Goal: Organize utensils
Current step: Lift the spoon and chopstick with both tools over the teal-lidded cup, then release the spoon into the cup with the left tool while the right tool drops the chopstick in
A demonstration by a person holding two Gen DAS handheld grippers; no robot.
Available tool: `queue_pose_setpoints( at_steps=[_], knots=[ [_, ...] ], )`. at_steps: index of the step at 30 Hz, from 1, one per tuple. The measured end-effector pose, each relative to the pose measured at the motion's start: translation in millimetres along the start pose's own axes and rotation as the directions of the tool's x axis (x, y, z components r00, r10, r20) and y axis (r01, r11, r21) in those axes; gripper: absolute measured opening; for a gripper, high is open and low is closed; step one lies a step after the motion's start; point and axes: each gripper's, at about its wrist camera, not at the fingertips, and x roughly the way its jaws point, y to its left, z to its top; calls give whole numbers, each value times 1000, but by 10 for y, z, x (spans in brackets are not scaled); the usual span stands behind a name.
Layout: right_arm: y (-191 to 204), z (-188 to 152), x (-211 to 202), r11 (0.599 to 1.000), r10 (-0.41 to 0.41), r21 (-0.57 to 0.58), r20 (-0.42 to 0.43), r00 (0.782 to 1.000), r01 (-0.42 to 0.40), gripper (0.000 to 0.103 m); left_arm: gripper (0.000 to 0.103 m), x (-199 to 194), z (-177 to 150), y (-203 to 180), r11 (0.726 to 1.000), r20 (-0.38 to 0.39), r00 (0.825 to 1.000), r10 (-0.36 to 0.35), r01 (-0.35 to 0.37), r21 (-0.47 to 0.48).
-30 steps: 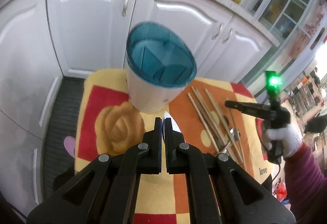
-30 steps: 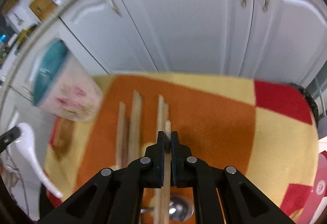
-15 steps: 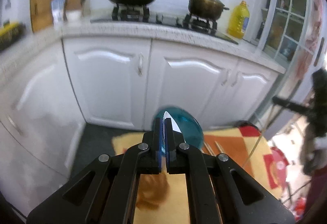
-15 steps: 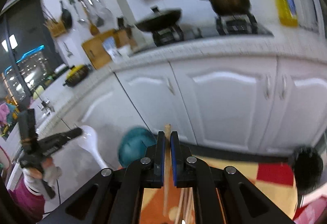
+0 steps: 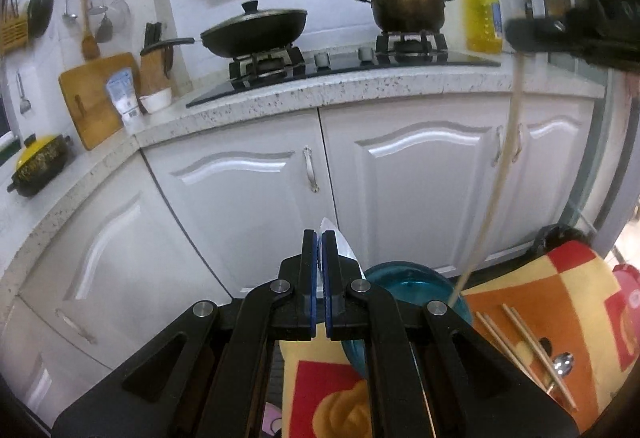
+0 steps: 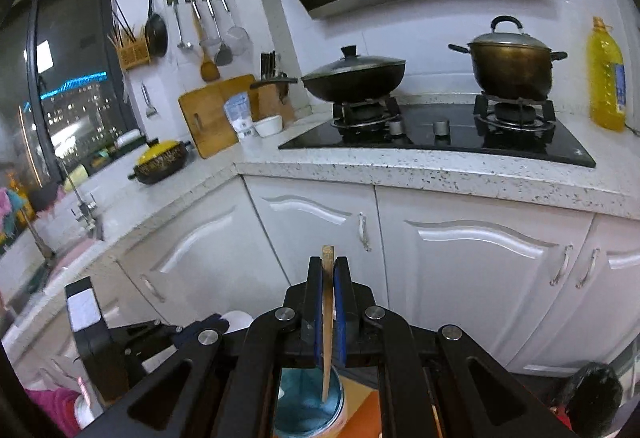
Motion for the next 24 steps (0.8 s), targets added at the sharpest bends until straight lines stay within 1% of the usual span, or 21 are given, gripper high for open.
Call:
queue_pose_setpoints(
  at_steps=[2, 4, 7, 10, 14, 15, 16, 17, 18, 20, 22, 24],
  knots=[
    [-24, -88, 186, 1000, 2, 7, -31, 1000, -1, 5, 1, 89, -63, -44, 1000, -12, 1000, 8, -8, 2],
    [-52, -219, 415, 1000, 12, 24, -79, 997, -10, 5, 1, 166, -142, -74, 1000, -32, 999, 7, -7, -4],
    [-98, -425, 726, 999, 30, 46, -158, 987, -23, 5, 1, 255, -252, -119, 1000, -65, 998, 0, -1, -18],
    [-106, -561, 939, 998, 41, 51, -212, 976, -31, 5, 1, 331, -331, -131, 999, -100, 995, -16, 12, -44],
    [-149, -604, 993, 995, 71, 83, -191, 979, -55, 6, 1, 396, -402, -127, 997, -133, 991, -33, 23, -75],
    [-158, -608, 998, 995, 67, 88, -194, 979, -51, 12, 1, 399, -414, -140, 997, -137, 990, -33, 22, -76],
    [-174, -618, 995, 994, 64, 97, -202, 977, -45, 27, 2, 409, -434, -144, 996, -145, 989, -36, 24, -83],
    [-189, -630, 980, 993, 70, 110, -204, 976, -48, 34, 2, 417, -444, -141, 996, -150, 988, -38, 25, -88],
    [-196, -637, 957, 991, 80, 120, -201, 976, -56, 39, 3, 423, -452, -135, 995, -160, 986, -45, 29, -96],
    [-197, -663, 910, 991, 86, 122, -202, 976, -62, 39, 9, 431, -462, -113, 992, -171, 983, -63, 43, -118],
    [-198, -687, 867, 991, 82, 121, -205, 975, -57, 39, 25, 432, -473, -89, 989, -178, 981, -73, 48, -141],
    [-217, -716, 830, 990, 83, 131, -211, 974, -56, 39, 31, 425, -481, -68, 986, -181, 980, -82, 53, -159]
  ],
)
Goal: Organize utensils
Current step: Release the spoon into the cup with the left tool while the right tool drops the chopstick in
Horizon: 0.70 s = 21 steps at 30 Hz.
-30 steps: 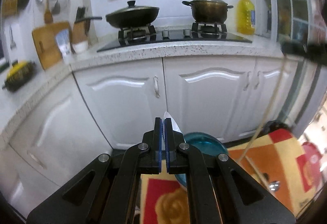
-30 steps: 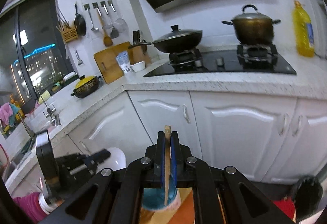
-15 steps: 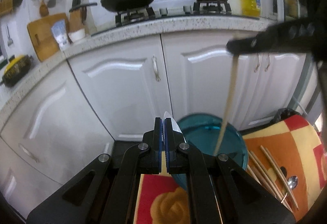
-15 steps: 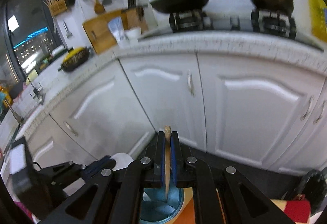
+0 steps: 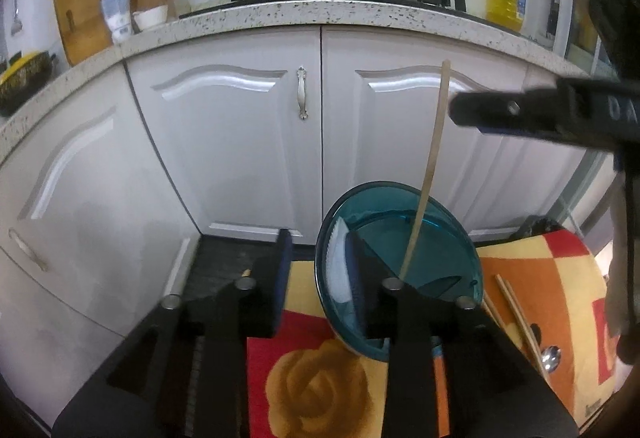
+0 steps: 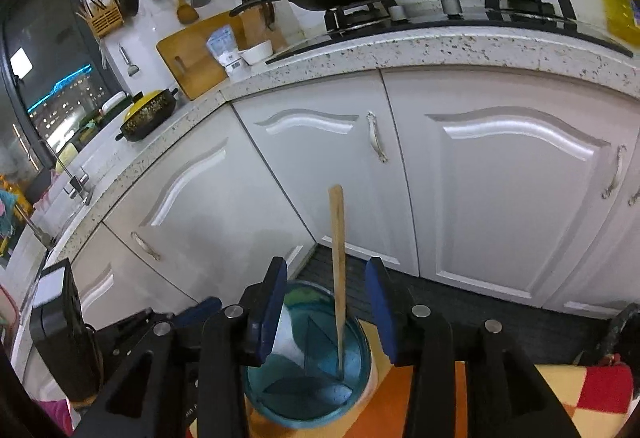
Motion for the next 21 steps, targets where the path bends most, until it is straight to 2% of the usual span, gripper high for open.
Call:
queue_pose_setpoints(
  at_steps=[4, 14, 21],
  knots=[
    [-35, -71, -63, 1000, -7, 17, -7, 1000, 7, 41, 43, -64, -15, 21, 1000, -1, 1000, -14, 14, -24],
    [-58, -292, -342, 999, -33, 34, -20, 999, 34, 42, 44, -285, -75, -29, 1000, 12, 1000, -23, 23, -9],
    [-118, -548, -635, 995, -87, 37, -22, 996, 88, 42, 44, -530, -137, -153, 999, 42, 998, -48, 47, 17]
  ],
)
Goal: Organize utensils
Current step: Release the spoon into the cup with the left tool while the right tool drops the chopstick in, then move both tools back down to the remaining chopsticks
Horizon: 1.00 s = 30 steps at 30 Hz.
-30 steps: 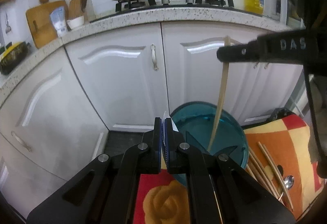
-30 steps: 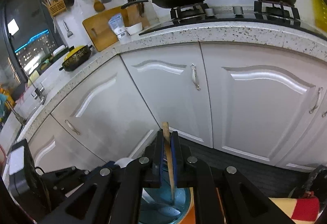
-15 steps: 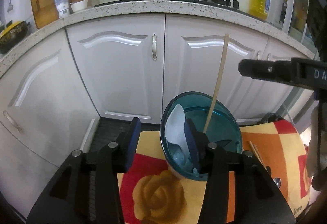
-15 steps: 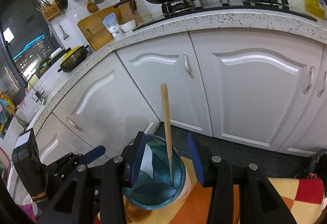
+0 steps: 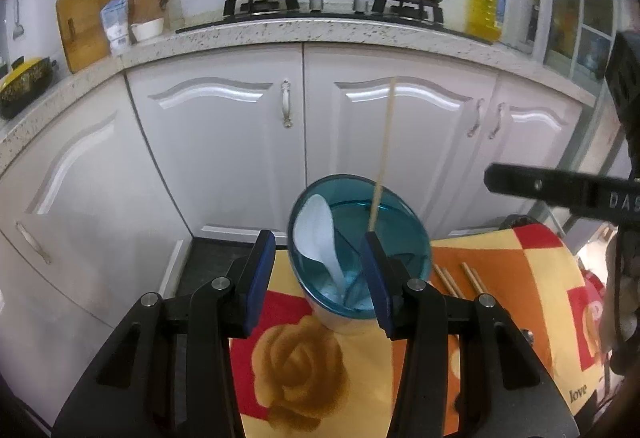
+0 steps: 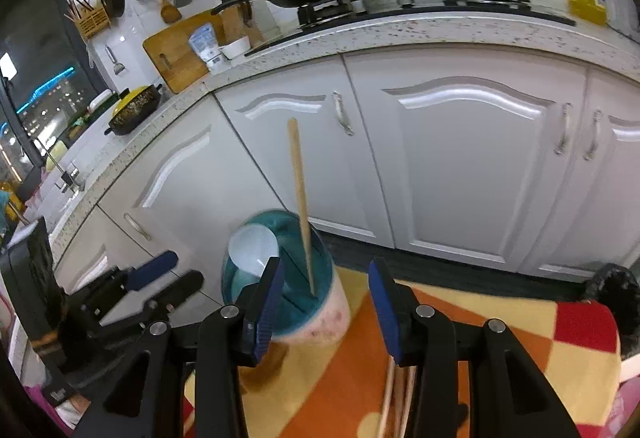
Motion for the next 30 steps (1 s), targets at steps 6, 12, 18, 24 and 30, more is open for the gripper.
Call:
queue_pose_setpoints(
  at_steps=[6, 12, 18, 24, 30],
  knots=[
    [-180, -320, -263, 999, -48, 17, -14, 999, 48, 43, 44, -127, -91, -140, 999, -7, 999, -43, 43, 3],
    [-574, -784, -486, 990, -119, 74, -58, 991, 123, 43, 48, -185, -231, -281, 994, -42, 993, -109, 109, -3],
    [-1126, -1366, -524, 959, -163, 211, -136, 977, 189, 44, 50, -113, -447, -483, 985, -101, 980, -171, 172, 3],
    [-1337, -1795, -397, 941, -123, 289, -189, 974, 174, 44, 50, 66, -700, -756, 962, -210, 941, -266, 272, -3],
    [-1291, -1724, -294, 953, -105, 264, -181, 978, 151, 44, 50, 221, -829, -1030, 942, -288, 908, -304, 332, 56]
  ],
)
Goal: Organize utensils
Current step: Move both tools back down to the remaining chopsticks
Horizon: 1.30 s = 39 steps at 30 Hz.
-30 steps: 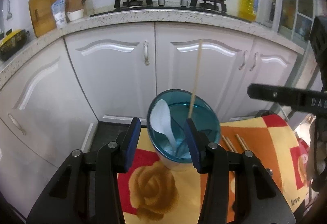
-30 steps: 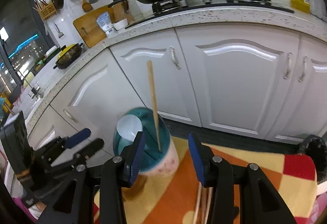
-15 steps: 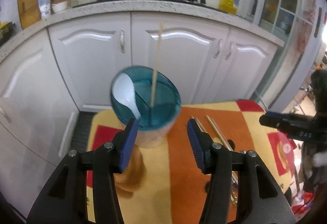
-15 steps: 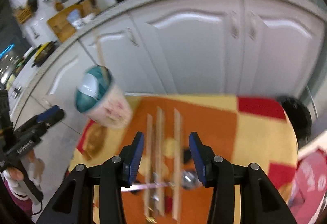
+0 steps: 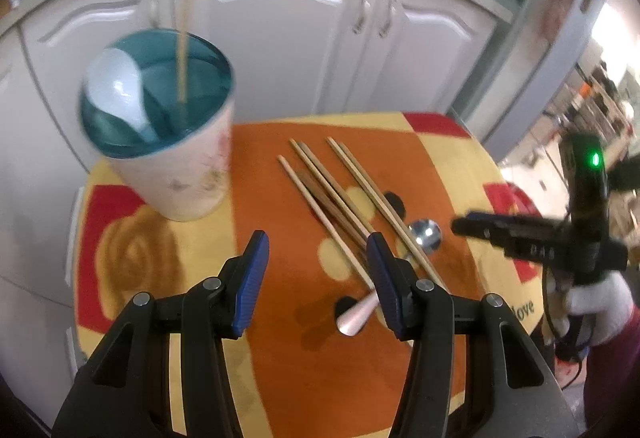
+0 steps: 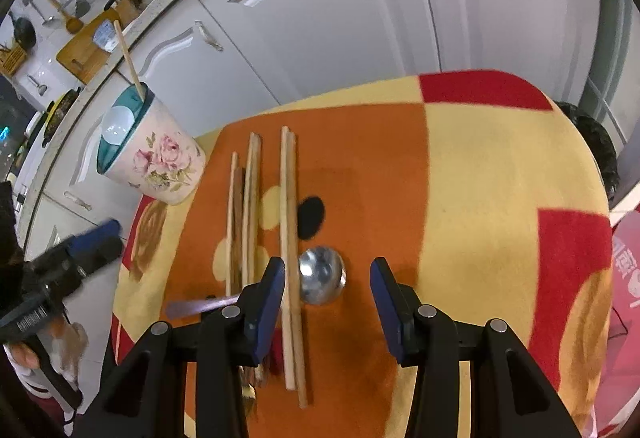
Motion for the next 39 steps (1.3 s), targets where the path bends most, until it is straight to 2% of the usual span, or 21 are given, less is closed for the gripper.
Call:
queue_pose_setpoints(
  at_steps=[6, 11, 17, 22, 25, 31, 33, 39],
  knots=[
    [64, 94, 50, 1000, 28, 1, 5, 1000, -28, 44, 50, 248, -128, -56, 998, -97, 994, -49, 52, 36],
    [155, 261, 153, 999, 28, -21, 1, 1000, -28, 44, 50, 409, -176, -50, 997, -142, 988, -65, 70, 31],
    [348, 521, 496, 997, -27, -79, -19, 999, 25, 32, 50, 513, -136, 14, 998, -149, 987, -65, 63, -22],
    [353, 625, 817, 983, -145, -120, -61, 988, 137, 25, 50, 541, -93, 110, 998, -148, 988, -47, 41, -44],
    [321, 667, 845, 989, -118, -102, -66, 991, 111, 23, 50, 552, -89, 165, 998, -144, 989, -42, 34, -56],
    [401, 669, 840, 985, -111, -143, -72, 991, 100, 23, 50, 616, -82, 279, 995, -151, 987, -47, 32, -98],
    [406, 673, 878, 978, -144, -165, -81, 986, 129, 23, 50, 625, -88, 289, 994, -155, 987, -47, 31, -101],
    [393, 702, 906, 974, -159, -178, -79, 984, 144, 23, 50, 615, -104, 299, 994, -157, 986, -49, 33, -103]
  ],
)
